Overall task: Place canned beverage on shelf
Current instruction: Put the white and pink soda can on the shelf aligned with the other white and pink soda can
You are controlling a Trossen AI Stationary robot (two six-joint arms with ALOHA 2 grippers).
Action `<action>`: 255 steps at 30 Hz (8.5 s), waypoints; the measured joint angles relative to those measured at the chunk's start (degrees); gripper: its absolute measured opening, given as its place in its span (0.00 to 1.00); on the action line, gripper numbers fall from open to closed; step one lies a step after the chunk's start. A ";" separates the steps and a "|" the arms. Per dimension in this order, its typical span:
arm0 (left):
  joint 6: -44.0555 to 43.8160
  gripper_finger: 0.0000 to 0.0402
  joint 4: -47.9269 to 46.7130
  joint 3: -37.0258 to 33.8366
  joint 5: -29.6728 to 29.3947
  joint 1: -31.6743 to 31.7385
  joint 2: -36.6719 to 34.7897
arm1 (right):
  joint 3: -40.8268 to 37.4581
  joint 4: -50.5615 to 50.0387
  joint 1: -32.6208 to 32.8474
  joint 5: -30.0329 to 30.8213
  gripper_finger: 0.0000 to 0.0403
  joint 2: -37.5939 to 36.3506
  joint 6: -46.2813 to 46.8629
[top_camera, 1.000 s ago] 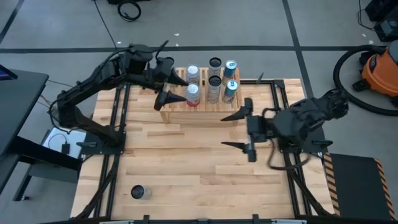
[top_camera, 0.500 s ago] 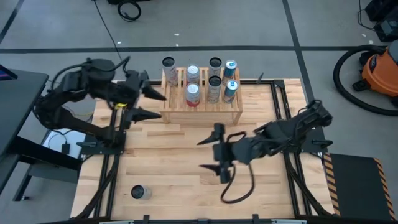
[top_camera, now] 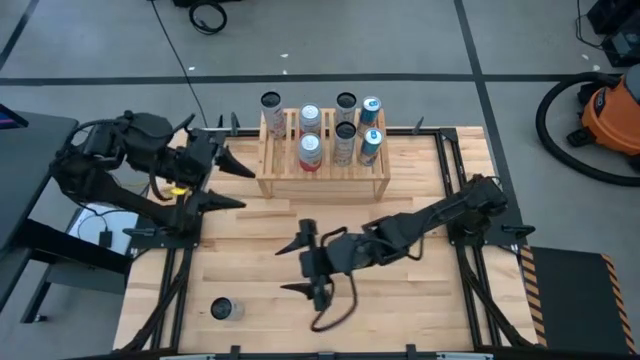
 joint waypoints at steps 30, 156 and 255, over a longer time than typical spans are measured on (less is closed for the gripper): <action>-2.81 0.79 -4.70 0.00 -18.30 -16.87 -1.86 | 0.06 27.23 -6.05 -21.38 0.83 17.52 0.43; -73.50 0.79 -31.22 -8.78 -16.93 -50.00 28.37 | 0.00 -1.68 1.38 -0.03 0.83 -11.39 5.57; -53.98 0.64 -13.60 -28.57 -8.74 -44.55 25.29 | 0.00 -3.09 1.31 -0.27 0.83 -11.41 6.23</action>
